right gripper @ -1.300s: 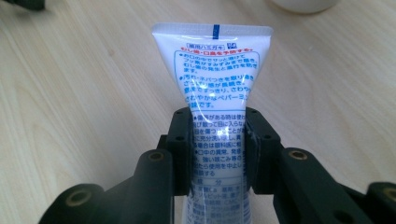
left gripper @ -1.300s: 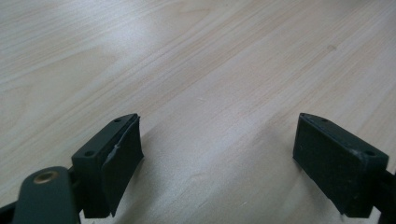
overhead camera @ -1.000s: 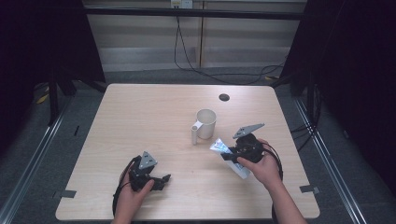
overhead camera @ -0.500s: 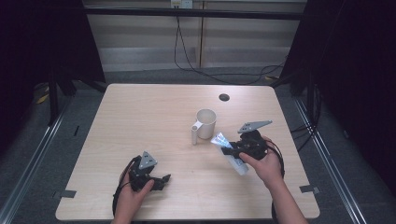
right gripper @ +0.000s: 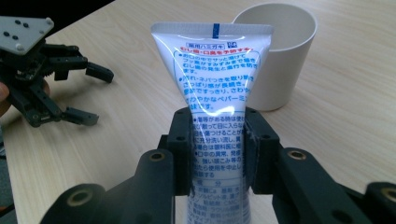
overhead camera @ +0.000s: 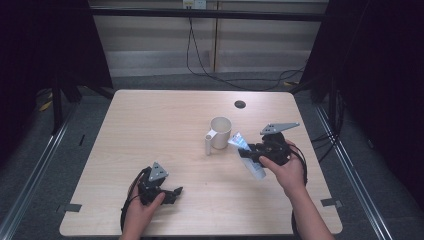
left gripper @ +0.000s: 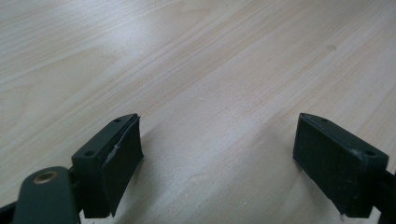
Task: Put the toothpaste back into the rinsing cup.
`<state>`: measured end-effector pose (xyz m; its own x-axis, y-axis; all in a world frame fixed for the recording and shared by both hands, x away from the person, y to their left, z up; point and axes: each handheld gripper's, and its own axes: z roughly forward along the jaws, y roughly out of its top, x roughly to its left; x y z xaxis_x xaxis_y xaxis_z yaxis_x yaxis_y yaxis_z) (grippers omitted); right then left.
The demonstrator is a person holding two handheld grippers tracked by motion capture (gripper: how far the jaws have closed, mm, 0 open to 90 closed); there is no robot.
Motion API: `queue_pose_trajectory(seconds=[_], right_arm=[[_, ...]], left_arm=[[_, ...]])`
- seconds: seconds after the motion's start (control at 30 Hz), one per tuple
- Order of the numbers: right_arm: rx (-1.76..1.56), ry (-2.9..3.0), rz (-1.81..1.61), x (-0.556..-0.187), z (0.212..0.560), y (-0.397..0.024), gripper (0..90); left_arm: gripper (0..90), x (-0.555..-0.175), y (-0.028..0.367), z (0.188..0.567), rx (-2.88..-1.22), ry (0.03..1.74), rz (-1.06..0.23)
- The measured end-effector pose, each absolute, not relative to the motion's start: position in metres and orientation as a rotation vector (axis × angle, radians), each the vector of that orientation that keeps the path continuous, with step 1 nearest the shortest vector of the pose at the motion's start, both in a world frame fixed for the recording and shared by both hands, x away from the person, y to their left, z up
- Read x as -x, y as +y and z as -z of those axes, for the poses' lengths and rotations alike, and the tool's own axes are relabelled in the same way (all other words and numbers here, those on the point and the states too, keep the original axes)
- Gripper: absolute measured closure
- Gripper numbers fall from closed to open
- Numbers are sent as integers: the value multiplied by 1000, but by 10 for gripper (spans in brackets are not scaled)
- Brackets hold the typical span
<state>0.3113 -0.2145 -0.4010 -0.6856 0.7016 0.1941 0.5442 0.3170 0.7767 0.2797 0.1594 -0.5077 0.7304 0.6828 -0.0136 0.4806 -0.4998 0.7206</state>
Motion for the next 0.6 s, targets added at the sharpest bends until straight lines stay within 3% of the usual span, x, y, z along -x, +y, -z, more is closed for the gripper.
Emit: queue_pose_trajectory(seconds=[0.6], right_arm=[[-1173,2261,-1426,-320,379,-221,684]], left_arm=[[153,-280,159,508,-2193,877,-354]])
